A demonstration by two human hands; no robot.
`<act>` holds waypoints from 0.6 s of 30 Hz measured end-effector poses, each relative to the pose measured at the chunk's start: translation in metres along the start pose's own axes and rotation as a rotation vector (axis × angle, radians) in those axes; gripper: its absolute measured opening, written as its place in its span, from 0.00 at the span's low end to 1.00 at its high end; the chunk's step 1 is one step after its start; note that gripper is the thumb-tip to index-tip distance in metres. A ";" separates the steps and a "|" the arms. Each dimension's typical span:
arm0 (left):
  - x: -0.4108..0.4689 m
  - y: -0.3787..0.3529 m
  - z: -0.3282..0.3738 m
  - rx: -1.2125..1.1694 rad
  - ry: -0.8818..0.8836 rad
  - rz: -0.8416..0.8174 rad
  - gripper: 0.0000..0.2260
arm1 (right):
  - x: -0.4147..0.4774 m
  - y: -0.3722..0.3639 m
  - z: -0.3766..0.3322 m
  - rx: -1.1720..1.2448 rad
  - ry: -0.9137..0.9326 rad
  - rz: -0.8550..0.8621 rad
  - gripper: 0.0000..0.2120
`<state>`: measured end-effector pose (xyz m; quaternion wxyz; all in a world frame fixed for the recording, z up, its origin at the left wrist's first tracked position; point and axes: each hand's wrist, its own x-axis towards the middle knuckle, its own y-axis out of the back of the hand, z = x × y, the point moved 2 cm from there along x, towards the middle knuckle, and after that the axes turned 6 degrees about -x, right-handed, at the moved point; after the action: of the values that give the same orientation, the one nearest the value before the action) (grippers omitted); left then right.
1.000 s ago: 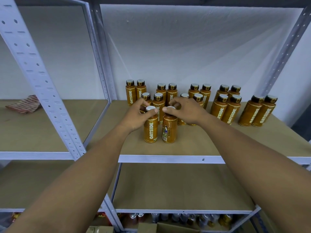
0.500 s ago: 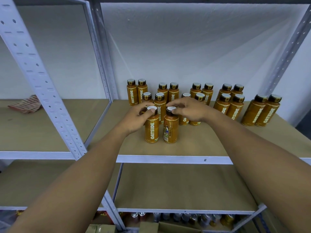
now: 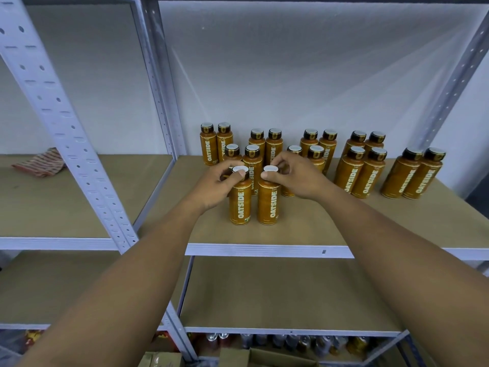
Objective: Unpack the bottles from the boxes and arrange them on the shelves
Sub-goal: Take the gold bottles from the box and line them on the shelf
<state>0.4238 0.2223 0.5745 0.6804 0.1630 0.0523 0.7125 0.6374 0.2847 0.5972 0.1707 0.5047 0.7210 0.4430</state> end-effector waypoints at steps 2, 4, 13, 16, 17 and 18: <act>0.000 0.000 0.000 -0.002 0.003 -0.003 0.14 | -0.001 0.001 -0.001 -0.006 -0.007 -0.025 0.25; 0.000 0.000 -0.001 -0.004 0.008 -0.007 0.13 | -0.001 0.004 -0.002 0.066 -0.033 -0.082 0.30; 0.000 0.001 -0.001 -0.013 0.010 -0.003 0.13 | 0.001 0.007 -0.005 0.235 -0.007 -0.212 0.18; 0.000 0.000 -0.001 -0.019 0.013 -0.001 0.13 | 0.001 0.004 -0.001 0.242 0.002 -0.165 0.16; 0.000 0.000 -0.001 -0.020 0.012 -0.001 0.13 | 0.001 0.003 0.001 0.246 0.007 -0.145 0.15; 0.000 0.000 -0.001 -0.020 0.010 -0.002 0.13 | 0.001 0.002 0.002 0.249 0.010 -0.129 0.15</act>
<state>0.4237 0.2221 0.5739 0.6825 0.1525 0.0486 0.7131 0.6400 0.2865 0.5975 0.1313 0.4723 0.8023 0.3406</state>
